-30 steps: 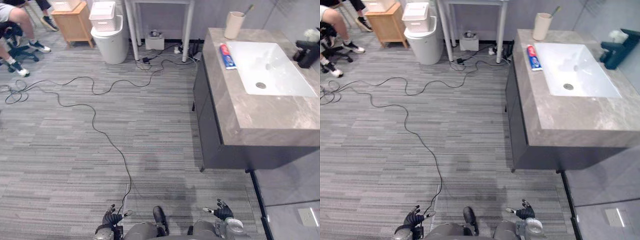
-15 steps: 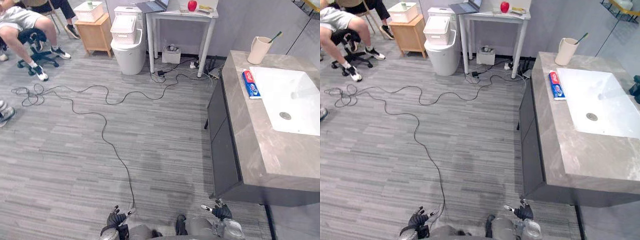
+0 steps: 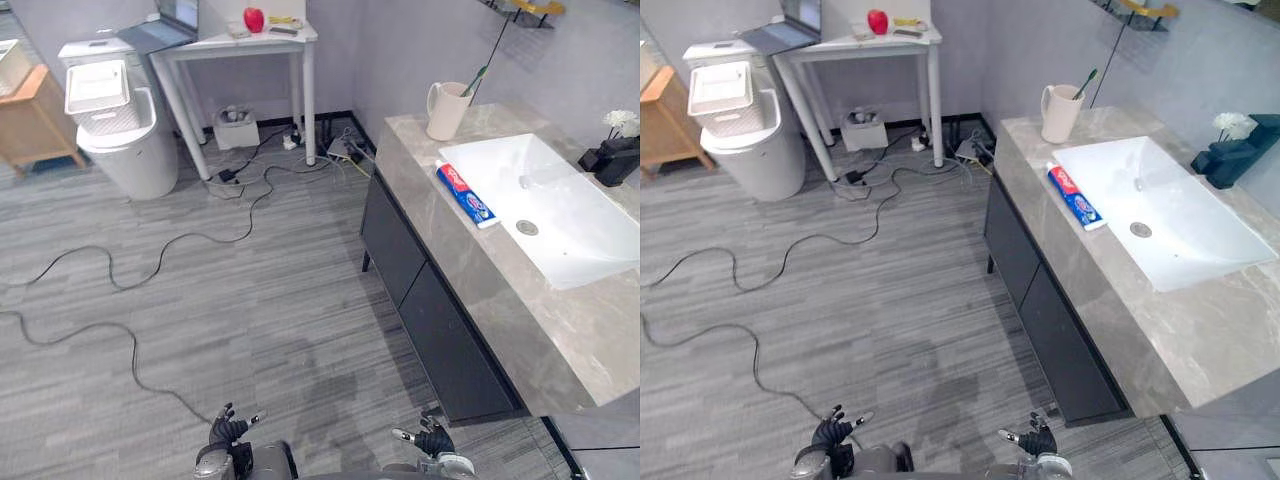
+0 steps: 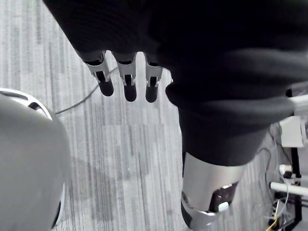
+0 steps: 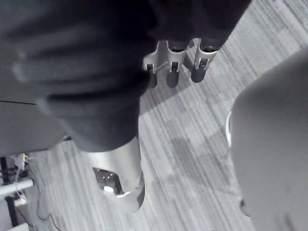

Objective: Organize washtable

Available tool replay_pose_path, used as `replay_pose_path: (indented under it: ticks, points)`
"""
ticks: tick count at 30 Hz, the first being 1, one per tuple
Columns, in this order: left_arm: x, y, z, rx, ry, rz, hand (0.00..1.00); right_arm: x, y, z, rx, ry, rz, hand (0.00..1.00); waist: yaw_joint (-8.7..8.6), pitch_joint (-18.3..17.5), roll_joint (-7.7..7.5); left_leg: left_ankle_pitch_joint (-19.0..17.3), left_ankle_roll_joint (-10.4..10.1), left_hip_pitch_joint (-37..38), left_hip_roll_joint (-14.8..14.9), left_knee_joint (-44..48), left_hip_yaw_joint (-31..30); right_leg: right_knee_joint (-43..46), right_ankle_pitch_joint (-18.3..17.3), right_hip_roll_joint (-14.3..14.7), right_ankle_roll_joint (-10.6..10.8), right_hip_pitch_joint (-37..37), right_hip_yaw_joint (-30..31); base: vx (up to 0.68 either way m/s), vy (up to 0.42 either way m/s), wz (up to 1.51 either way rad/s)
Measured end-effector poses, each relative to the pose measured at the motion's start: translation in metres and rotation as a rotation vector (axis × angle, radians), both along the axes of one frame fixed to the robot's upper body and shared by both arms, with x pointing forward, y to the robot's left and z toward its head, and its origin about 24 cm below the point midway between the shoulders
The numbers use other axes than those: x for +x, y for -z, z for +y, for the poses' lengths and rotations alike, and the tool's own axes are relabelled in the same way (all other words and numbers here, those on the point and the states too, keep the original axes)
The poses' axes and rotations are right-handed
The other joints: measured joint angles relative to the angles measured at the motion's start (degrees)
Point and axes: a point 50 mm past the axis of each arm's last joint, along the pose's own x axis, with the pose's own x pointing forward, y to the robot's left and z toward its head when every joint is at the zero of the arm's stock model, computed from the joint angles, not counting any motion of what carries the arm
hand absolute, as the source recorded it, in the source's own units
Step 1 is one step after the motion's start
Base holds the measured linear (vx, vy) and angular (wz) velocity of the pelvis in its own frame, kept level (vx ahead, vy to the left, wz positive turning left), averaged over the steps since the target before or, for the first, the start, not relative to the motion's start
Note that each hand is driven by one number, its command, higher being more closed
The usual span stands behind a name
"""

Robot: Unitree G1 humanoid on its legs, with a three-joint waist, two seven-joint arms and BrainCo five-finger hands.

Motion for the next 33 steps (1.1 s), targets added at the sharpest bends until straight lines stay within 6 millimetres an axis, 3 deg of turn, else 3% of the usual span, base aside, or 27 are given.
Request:
replay_pose_path:
  ticks: [1, 2, 4, 5, 6, 7, 8, 10, 11, 13, 15, 16, 17, 20, 22, 25, 26, 27, 28, 29, 30, 31, 33]
  points:
    - [-0.002, 0.001, -0.002, -0.002, 0.012, 0.009, 0.00, 0.002, -0.001, 0.000, -0.003, -0.003, -0.009, 0.00, -0.31, 0.1, 0.25, 0.0, 0.0, 1.8, 0.1, -1.3, 0.6, 1.5, -1.5, 0.1, -1.2, -1.3, -2.6, 0.34, 0.178, -0.71]
    - [0.002, 0.001, -0.006, -0.008, 0.029, 0.003, 0.00, 0.004, -0.002, -0.001, -0.004, -0.006, -0.019, 0.00, -0.44, 0.2, 0.42, 0.0, 0.0, 5.6, 0.2, -4.6, 3.0, 0.8, -4.0, 0.8, -4.0, -4.8, -10.8, 0.33, 0.120, -0.51]
    - [0.004, 0.000, -0.008, -0.012, 0.042, -0.002, 0.00, 0.006, -0.003, -0.001, -0.002, -0.007, -0.029, 0.00, -0.79, 0.2, 0.42, 0.0, 0.0, 6.6, 0.3, -6.1, 4.2, -3.9, -4.6, 1.2, -4.4, -6.5, -16.2, 0.31, 0.052, -0.30]
    - [0.007, 0.000, -0.012, -0.021, 0.054, -0.006, 0.00, 0.010, -0.005, -0.001, -0.003, -0.012, -0.043, 0.00, -1.04, 0.2, 0.60, 0.1, -0.5, 7.3, 0.1, -7.6, 5.2, -14.2, -3.4, 1.6, -5.8, -7.3, -24.0, 0.35, -0.009, -0.13]
    - [0.007, 0.000, -0.013, -0.025, 0.056, -0.005, 0.00, 0.010, -0.004, -0.001, -0.002, -0.013, -0.039, 0.00, -0.94, 0.1, 0.58, 0.1, -0.8, 7.5, 0.0, -8.1, 5.4, -17.9, -2.1, 1.9, -6.6, -7.2, -25.8, 0.37, -0.024, -0.26]
    - [0.009, -0.001, -0.011, -0.025, 0.067, -0.013, 0.00, 0.006, -0.002, 0.001, 0.005, -0.012, -0.025, 0.00, -0.58, -0.1, -0.80, 0.5, -2.4, 8.7, -2.2, -9.5, 5.3, -28.6, 7.1, 3.0, -10.2, -6.4, -29.1, 0.39, -0.065, -0.51]
    - [0.009, 0.001, -0.018, -0.046, 0.064, -0.004, 0.00, 0.009, -0.004, -0.005, -0.004, -0.003, -0.038, 0.00, -0.29, 0.7, 1.24, -0.6, -4.6, 10.4, -1.8, -9.9, 5.2, -29.4, 6.9, 4.4, -14.8, -5.2, -29.7, 0.31, -0.046, -0.60]
    - [0.010, 0.002, -0.028, -0.066, 0.078, -0.001, 0.00, 0.012, -0.007, -0.012, -0.015, 0.017, -0.054, 0.00, -0.95, 1.1, 3.93, 0.2, -5.8, 11.4, -0.3, -8.0, 5.3, -30.0, 5.2, 5.8, -14.1, -3.9, -29.0, 0.34, -0.078, -0.42]
    - [0.011, 0.002, -0.033, -0.078, 0.079, -0.006, 0.00, 0.013, -0.008, -0.015, -0.020, 0.032, -0.063, 0.00, -1.19, 1.3, 4.44, 0.3, -6.3, 10.9, 0.8, -3.9, 5.0, -30.5, 4.3, 6.4, -14.0, -2.6, -28.5, 0.32, -0.130, -0.30]
    - [0.017, -0.001, -0.035, -0.081, 0.062, -0.037, 0.00, 0.005, -0.006, -0.016, -0.014, 0.051, -0.043, 0.00, -0.75, 1.3, 4.46, 1.8, -8.1, 4.4, 7.9, 19.5, 1.7, -34.6, 2.7, 9.8, -13.0, 3.6, -26.6, 0.32, -0.178, -0.46]
    - [0.022, -0.004, -0.037, -0.090, 0.044, -0.071, 0.00, 0.003, -0.005, -0.014, -0.013, 0.036, -0.038, 0.00, -0.20, 1.3, 4.36, 1.4, -8.1, -2.6, 12.8, 35.4, -2.6, -37.4, 2.1, 13.2, -13.7, 7.7, -23.5, 0.29, -0.109, -0.91]
    - [0.024, -0.005, -0.037, -0.092, 0.033, -0.082, 0.00, 0.002, -0.004, -0.013, -0.005, 0.020, -0.021, 0.00, -0.08, 1.4, 4.12, 1.2, -7.6, -4.6, 13.4, 37.3, -3.2, -38.1, 2.0, 14.0, -13.7, 9.1, -21.8, 0.24, -0.044, -1.05]
    - [0.026, -0.006, -0.037, -0.094, 0.030, -0.088, 0.00, 0.001, -0.003, -0.012, 0.009, 0.008, -0.012, 0.00, 0.00, 1.6, 3.34, 0.7, -6.9, -5.8, 13.4, 37.2, -3.3, -38.5, 2.0, 14.1, -13.7, 9.8, -20.5, 0.24, -0.022, -1.01]
    - [0.034, -0.010, -0.043, -0.107, 0.028, -0.127, 0.00, -0.001, -0.002, -0.010, 0.028, 0.007, 0.003, 0.00, 1.30, 1.5, 2.95, -0.2, -5.5, -10.1, 11.9, 27.8, -4.5, -39.7, 2.0, 14.5, -12.8, 11.7, -13.4, 0.18, 0.044, -1.22]
    - [0.034, -0.011, -0.043, -0.110, 0.011, -0.132, 0.00, -0.002, -0.001, -0.010, 0.020, 0.028, 0.008, 0.00, 1.65, 1.3, 2.94, -0.2, -5.5, -11.5, 8.1, 16.6, -13.5, -39.7, 1.6, 15.3, -11.6, 12.5, -6.5, 0.19, 0.173, -1.46]
    - [0.032, -0.010, -0.045, -0.120, 0.001, -0.128, 0.00, -0.007, 0.001, -0.013, 0.006, 0.043, 0.022, 0.00, 2.79, 0.1, 3.41, 0.1, -5.4, -11.1, 3.7, 7.2, -27.5, -35.7, -0.5, 17.3, -8.9, 10.3, 2.8, 0.18, 0.269, -1.77]
    - [0.031, -0.009, -0.046, -0.124, -0.002, -0.123, 0.00, -0.008, 0.001, -0.014, 0.003, 0.043, 0.027, 0.00, 2.77, -0.2, 3.86, 0.4, -5.4, -10.7, 3.8, 5.4, -27.7, -34.2, -1.3, 18.0, -8.4, 9.5, 4.2, 0.17, 0.322, -1.66]
    - [0.029, -0.008, -0.045, -0.125, -0.002, -0.111, 0.00, -0.010, 0.003, -0.013, 0.004, 0.044, 0.039, 0.00, 2.65, -1.1, 3.64, 0.1, -7.4, -9.6, 4.2, 4.6, -25.0, -31.2, -3.0, 18.4, -6.8, 8.3, 7.3, 0.17, 0.316, -1.21]
    - [0.027, -0.007, -0.042, -0.119, -0.003, -0.105, 0.00, -0.010, 0.003, -0.011, 0.010, 0.043, 0.038, 0.00, 2.60, -1.8, 3.04, -0.2, -6.9, -9.2, 4.0, 4.1, -23.1, -30.9, -3.5, 17.7, -5.8, 7.6, 8.0, 0.18, 0.357, -1.42]
    - [0.025, -0.007, -0.038, -0.106, -0.005, -0.099, 0.00, -0.014, 0.004, -0.007, 0.015, 0.040, 0.050, 0.00, 2.93, -2.8, 2.14, -0.7, -6.0, -8.8, 3.8, 3.5, -19.2, -30.9, -4.0, 14.7, -5.2, 6.4, 5.9, 0.14, 0.336, -1.34]
    - [0.023, -0.007, -0.031, -0.090, -0.008, -0.098, 0.00, -0.014, 0.005, -0.002, 0.028, 0.036, 0.051, 0.00, 3.17, -3.1, 0.69, -0.9, -5.6, -7.3, 3.1, 2.3, -16.4, -31.0, -2.9, 10.8, -2.1, 5.3, 1.1, 0.09, 0.259, -1.25]
    - [0.021, -0.006, -0.028, -0.083, -0.007, -0.091, 0.00, -0.014, 0.005, 0.001, 0.035, 0.036, 0.050, 0.00, 3.03, -3.3, 0.20, -1.0, -5.5, -6.7, 2.9, 1.7, -15.4, -31.0, -2.5, 9.4, -0.4, 5.0, -0.9, 0.06, 0.194, -0.98]
    - [0.016, -0.004, -0.026, -0.083, -0.009, -0.071, 0.00, -0.016, 0.006, 0.000, 0.033, 0.041, 0.055, 0.00, 2.52, -3.4, 0.00, -0.4, -4.6, -3.1, 1.5, -2.3, -12.7, -28.5, -1.7, 5.4, 0.2, 3.9, -12.3, 0.04, 0.117, -0.47]
